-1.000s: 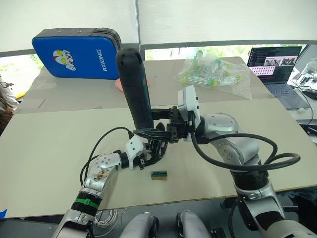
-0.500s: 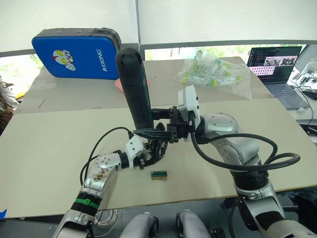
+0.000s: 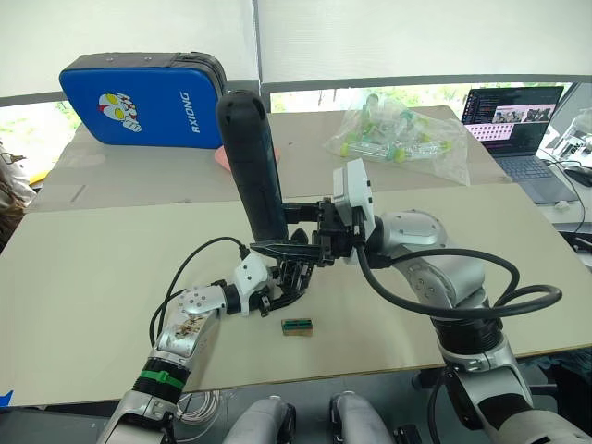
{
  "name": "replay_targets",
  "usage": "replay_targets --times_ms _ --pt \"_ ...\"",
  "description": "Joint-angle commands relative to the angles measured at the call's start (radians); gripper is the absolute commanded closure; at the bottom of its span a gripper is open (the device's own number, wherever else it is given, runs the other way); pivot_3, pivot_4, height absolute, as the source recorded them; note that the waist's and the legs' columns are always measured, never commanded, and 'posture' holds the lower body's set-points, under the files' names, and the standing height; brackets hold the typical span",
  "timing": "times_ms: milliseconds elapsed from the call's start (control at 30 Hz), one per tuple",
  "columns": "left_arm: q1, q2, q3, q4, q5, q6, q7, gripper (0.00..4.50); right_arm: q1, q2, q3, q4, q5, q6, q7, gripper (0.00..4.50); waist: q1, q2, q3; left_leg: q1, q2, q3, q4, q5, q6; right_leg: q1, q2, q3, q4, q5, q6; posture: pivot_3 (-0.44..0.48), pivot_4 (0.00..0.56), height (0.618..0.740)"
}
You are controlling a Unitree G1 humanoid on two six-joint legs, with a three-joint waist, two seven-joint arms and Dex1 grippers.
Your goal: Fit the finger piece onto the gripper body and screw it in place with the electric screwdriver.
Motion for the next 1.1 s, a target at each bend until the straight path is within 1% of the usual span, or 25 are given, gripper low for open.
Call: replay_targets --times_ms 33,600,1100 --pt "0.036 0.011 -0.027 0.041 0.022 0.031 -0.013 2.19 -0.038 0.003 -0.031 -0.035 0.011 -0.030 0.000 2.56 0.000 0.000 0.000 0.000 0.000 0.000 0.000 0.000 0.000 0.000 0.000 0.000 0.000 0.000 0.000 0.000 0.150 0.740" --pt "0.037 0.008 -0.029 0.035 0.020 0.037 -0.010 2.19 -0.026 0.001 -0.017 -0.033 -0.018 -0.051 0.008 2.56 0.000 0.000 0.000 0.000 0.000 0.000 0.000 0.000 0.000 0.000 0.000 0.000 0.000 0.000 0.000 0.000 0.150 0.740" --pt "0.041 0.011 -0.029 0.030 0.019 0.039 -0.012 2.19 0.006 0.005 -0.010 -0.044 0.000 -0.028 0.008 2.56 0.000 0.000 0.000 0.000 0.000 0.000 0.000 0.000 0.000 0.000 0.000 0.000 0.000 0.000 0.000 0.000 0.150 0.740"
